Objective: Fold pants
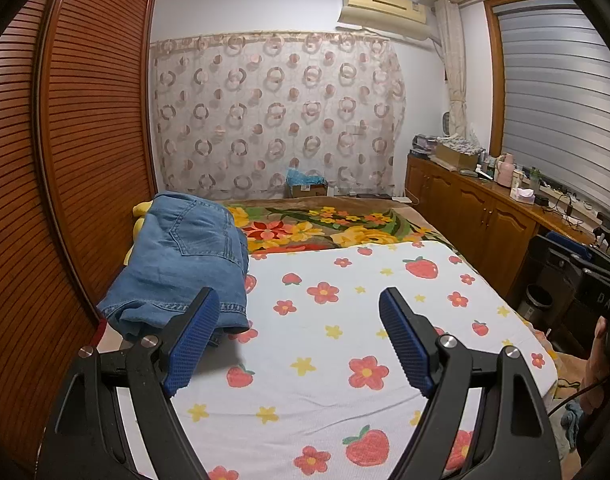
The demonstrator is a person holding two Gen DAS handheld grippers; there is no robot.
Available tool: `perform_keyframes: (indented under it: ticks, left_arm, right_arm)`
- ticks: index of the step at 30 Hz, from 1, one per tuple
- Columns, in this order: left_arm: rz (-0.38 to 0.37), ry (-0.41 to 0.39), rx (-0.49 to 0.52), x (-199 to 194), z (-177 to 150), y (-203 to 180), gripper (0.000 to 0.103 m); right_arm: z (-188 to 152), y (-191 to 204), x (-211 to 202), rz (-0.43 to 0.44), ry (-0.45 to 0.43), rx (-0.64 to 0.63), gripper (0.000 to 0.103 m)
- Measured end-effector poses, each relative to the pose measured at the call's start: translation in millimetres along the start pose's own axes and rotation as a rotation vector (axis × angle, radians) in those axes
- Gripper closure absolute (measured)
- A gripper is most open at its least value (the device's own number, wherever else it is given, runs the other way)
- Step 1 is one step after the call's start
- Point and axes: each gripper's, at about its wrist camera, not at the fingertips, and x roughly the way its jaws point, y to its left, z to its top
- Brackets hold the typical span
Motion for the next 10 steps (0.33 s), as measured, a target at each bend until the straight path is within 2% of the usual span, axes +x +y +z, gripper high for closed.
perform_keyframes:
  ticks: [10]
  left_arm:
    - [-0.001,-0.002,-0.001,0.5,-0.6,-0.1,0.020]
  right_arm:
    - [0.4,0.7,0.6,-0.002,0.002,0.002,0.047]
